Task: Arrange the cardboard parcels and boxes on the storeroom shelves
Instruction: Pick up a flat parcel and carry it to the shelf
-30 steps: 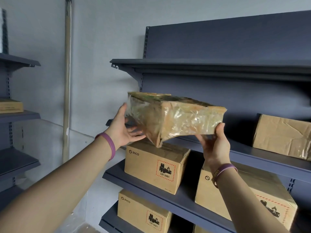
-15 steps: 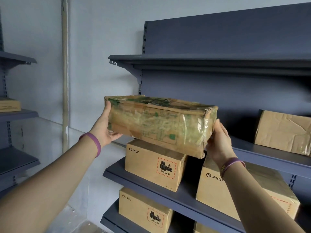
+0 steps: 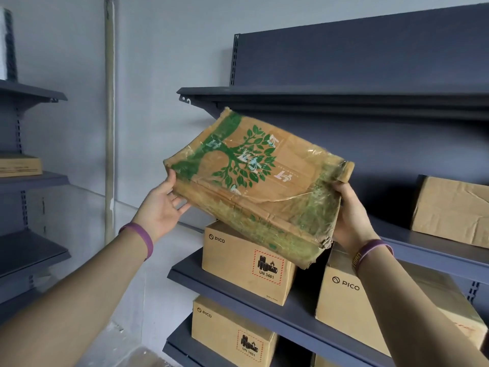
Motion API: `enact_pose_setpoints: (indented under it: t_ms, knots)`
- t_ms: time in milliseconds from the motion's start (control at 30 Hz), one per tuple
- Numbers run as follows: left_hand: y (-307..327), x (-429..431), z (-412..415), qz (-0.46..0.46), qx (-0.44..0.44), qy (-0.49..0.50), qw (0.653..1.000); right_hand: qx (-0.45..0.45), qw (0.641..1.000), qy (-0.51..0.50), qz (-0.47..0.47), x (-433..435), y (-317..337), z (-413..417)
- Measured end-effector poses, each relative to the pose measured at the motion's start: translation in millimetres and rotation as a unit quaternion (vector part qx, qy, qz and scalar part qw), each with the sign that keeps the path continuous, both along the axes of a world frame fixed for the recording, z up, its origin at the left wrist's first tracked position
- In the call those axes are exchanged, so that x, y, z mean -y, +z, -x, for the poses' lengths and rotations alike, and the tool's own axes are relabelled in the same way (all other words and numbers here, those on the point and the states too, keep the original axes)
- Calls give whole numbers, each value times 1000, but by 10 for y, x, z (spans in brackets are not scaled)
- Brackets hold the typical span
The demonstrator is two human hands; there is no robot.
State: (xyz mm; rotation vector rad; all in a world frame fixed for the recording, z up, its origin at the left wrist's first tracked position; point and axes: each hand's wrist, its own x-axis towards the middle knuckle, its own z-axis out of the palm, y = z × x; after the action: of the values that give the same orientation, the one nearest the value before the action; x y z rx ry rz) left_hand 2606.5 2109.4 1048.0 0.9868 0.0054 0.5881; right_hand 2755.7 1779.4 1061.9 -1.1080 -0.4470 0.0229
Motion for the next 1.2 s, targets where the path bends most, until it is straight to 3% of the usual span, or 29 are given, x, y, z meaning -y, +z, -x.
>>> enact_pose_setpoints:
  t_ms: [167, 400, 633, 900, 1000, 1200]
  knots:
    - [132, -87, 102, 38, -7, -41, 998, 48, 997, -15, -51, -57, 157, 225]
    - [162, -74, 224, -62, -91, 6, 994, 90, 994, -48, -34, -127, 298, 353]
    - [112, -241, 269, -167, -147, 38, 974, -12, 995, -99, 20, -211, 216, 520]
    - [109, -604, 502, -234, -247, 32, 940, 65, 996, -41, 39, -461, 218, 776]
    - [154, -799, 511, -229, -281, 20, 932, 64, 995, -57, 50, -632, 135, 865]
    - [163, -1084, 706, -196, -253, -12, 947, 78, 991, -21, 103, -780, -34, 1069]
